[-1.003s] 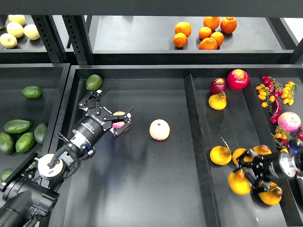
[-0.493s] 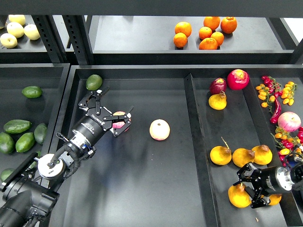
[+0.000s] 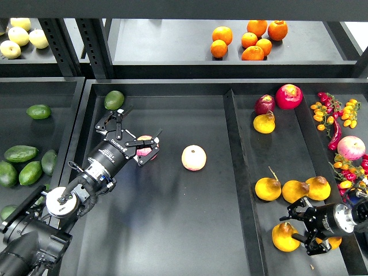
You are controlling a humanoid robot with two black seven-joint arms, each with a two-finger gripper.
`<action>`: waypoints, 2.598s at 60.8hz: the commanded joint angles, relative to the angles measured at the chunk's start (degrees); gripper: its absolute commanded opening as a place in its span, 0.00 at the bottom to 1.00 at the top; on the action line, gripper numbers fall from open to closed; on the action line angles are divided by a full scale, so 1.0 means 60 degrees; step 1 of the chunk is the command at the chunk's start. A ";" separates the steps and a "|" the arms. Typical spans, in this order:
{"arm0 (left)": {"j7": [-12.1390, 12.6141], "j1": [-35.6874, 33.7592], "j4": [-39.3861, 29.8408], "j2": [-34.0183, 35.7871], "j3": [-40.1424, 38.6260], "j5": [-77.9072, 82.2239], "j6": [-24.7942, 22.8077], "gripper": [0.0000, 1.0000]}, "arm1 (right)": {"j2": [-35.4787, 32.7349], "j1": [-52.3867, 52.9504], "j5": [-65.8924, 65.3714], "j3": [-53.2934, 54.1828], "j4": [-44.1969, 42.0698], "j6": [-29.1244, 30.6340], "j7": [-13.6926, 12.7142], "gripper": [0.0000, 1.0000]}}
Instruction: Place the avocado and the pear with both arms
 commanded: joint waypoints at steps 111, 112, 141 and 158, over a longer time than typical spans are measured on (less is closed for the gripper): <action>-0.0061 0.0030 -0.0180 0.0000 -0.0147 -0.0043 0.0000 0.99 | 0.3863 -0.1458 0.0883 0.7175 0.0828 0.0000 0.2938 0.99; -0.0061 0.0030 -0.0180 0.0000 -0.0147 -0.0043 0.0000 0.99 | 0.3952 -0.1458 0.0854 0.7175 0.0813 0.0000 0.3041 1.00; -0.0208 0.0030 -0.0180 0.0000 -0.0147 -0.0087 0.0000 0.99 | 0.5329 -0.1282 0.0194 0.7819 -0.0915 0.0000 0.4551 1.00; -0.0208 0.0030 -0.0180 0.0000 -0.0147 -0.0102 0.0000 0.99 | 0.5329 -0.1062 0.0194 0.8010 -0.1486 0.0000 0.4551 1.00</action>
